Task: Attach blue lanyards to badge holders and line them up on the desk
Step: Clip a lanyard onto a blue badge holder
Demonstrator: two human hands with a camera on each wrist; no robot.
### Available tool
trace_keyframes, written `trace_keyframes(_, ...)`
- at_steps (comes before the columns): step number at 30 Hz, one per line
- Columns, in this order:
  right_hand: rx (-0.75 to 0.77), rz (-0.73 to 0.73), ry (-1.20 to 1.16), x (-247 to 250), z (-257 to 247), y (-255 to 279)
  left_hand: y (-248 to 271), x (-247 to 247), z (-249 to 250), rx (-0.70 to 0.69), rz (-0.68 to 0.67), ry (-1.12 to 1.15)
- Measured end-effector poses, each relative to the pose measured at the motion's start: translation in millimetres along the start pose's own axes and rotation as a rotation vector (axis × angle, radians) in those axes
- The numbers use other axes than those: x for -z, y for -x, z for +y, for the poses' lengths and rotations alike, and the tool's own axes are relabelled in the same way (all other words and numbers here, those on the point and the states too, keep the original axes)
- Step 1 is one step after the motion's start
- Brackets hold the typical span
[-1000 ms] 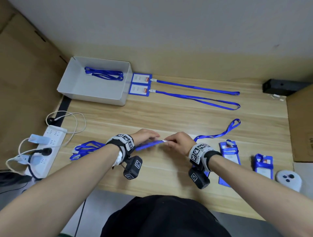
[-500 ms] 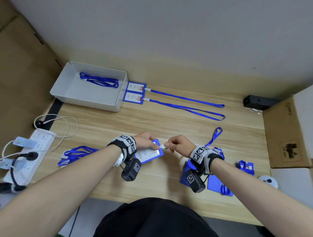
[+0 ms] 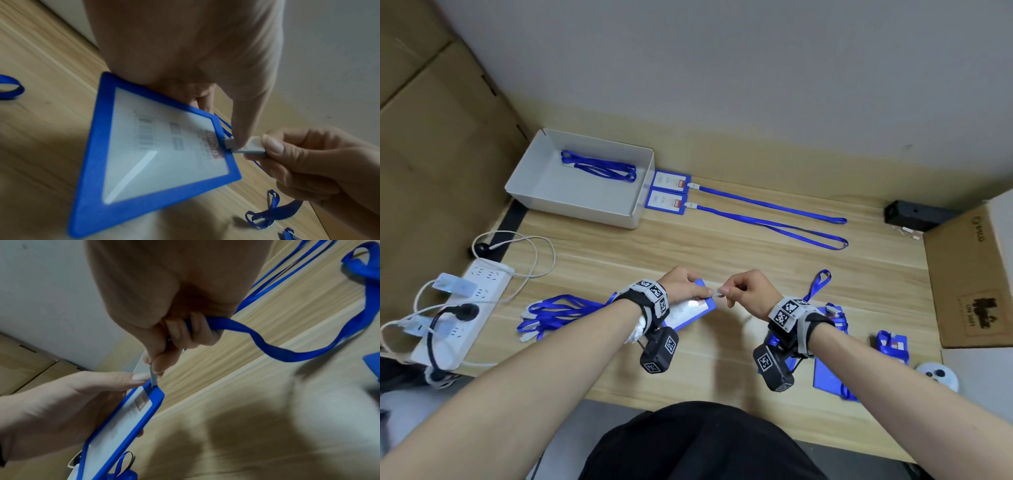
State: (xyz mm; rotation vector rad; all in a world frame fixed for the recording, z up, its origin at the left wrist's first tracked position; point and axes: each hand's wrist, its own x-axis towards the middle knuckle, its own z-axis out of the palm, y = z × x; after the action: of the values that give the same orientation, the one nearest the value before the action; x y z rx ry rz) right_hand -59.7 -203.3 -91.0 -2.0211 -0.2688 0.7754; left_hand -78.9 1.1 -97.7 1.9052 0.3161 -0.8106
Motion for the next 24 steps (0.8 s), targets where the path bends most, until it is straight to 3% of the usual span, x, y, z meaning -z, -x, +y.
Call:
trace_keyframes(9, -0.011, 0.078, -0.004, 4, -17, 4, 9, 4, 5, -0.104, 0.060, 0.026)
trace_keyframes(19, 0.026, 0.113, 0.165, 1, -25, -3, 6, -6, 18, -0.008, 0.229, -0.056)
trace_keyframes(24, -0.026, 0.142, 0.268, 12, -23, -9, 9, 1, 6, -0.043, 0.113, 0.144)
